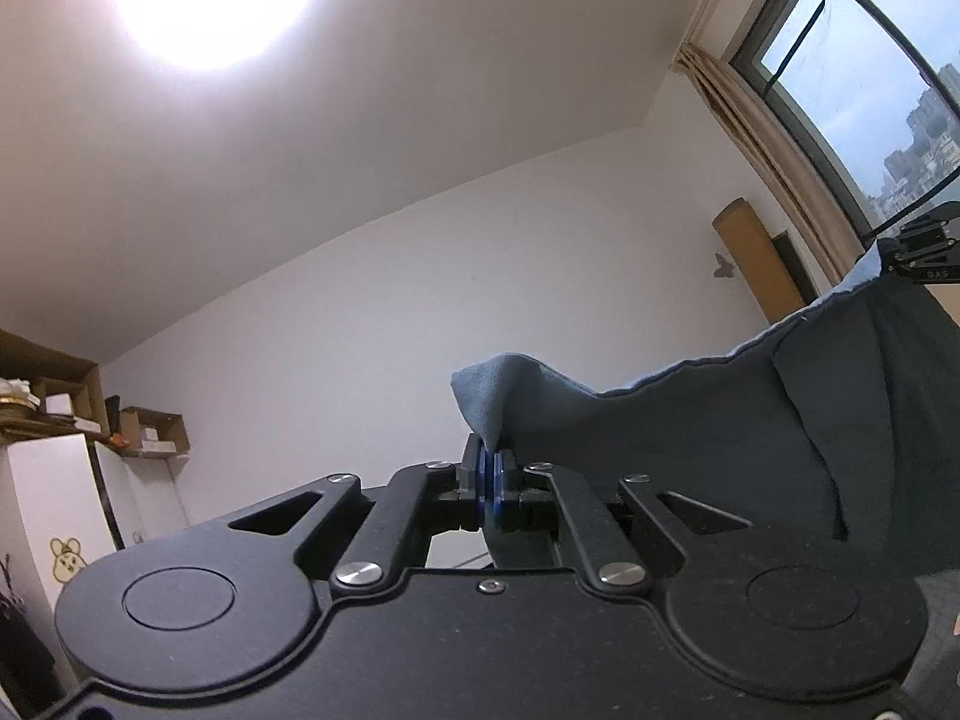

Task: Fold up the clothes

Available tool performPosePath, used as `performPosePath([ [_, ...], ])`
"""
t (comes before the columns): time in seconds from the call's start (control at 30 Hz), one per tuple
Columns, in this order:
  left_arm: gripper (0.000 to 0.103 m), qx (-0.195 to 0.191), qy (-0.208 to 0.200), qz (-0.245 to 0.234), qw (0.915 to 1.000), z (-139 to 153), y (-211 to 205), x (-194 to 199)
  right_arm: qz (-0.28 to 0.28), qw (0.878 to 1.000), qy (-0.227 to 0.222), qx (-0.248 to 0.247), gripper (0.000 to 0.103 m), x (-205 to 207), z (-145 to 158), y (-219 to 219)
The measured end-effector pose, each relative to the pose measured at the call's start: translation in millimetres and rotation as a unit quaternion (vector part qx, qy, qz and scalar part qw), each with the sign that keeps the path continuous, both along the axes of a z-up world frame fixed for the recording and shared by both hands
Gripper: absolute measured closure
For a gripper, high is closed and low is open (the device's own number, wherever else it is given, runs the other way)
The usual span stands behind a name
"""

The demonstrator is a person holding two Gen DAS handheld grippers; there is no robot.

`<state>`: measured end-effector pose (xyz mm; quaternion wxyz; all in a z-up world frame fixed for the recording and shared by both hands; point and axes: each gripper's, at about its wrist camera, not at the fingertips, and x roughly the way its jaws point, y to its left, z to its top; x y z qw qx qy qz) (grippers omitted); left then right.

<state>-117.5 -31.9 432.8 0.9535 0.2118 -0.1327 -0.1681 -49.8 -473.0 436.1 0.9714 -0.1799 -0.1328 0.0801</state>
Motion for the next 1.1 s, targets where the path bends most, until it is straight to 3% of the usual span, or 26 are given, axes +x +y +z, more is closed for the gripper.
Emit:
performPosePath([
  [0.23, 0.100, 0.006, 0.058, 0.022, 0.9981, -43.3, 12.8, 65.3, 0.007, 0.996, 0.089, -0.026, 0.101, 71.3, -44.3, 22.8],
  [0.37, 0.100, 0.015, 0.117, 0.043, 0.9921, -94.6, 23.5, 133.1, 0.015, 0.984, 0.174, -0.046, 0.101, 155.9, -96.0, 51.5],
  [0.53, 0.100, 0.026, 0.208, 0.078, 0.9748, -192.1, 28.9, 240.6, 0.011, 0.953, 0.296, -0.066, 0.101, 295.6, -216.8, 101.4],
  [0.7, 0.100, 0.029, 0.289, 0.113, 0.9501, -294.2, 29.1, 342.8, -0.013, 0.928, 0.366, -0.074, 0.101, 402.7, -345.0, 151.8],
  [0.8, 0.100, 0.019, 0.319, 0.129, 0.9387, -334.6, 31.9, 388.8, -0.021, 0.924, 0.376, -0.066, 0.100, 430.5, -402.2, 164.9],
  [0.87, 0.100, 0.007, 0.337, 0.136, 0.9314, -357.6, 32.8, 414.4, -0.023, 0.924, 0.377, -0.054, 0.100, 432.6, -426.1, 161.0],
  [0.93, 0.098, -0.002, 0.367, 0.147, 0.9188, -376.0, 40.8, 430.4, -0.025, 0.921, 0.386, -0.037, 0.098, 438.1, -441.9, 162.5],
  [1.0, 0.097, -0.005, 0.401, 0.166, 0.9008, -391.9, 47.8, 443.6, -0.029, 0.917, 0.396, -0.018, 0.091, 429.8, -451.8, 154.8],
  [1.1, 0.087, 0.004, 0.416, 0.161, 0.8950, -409.8, 57.9, 432.2, -0.033, 0.912, 0.408, 0.008, 0.063, 419.2, -465.0, 146.3],
])
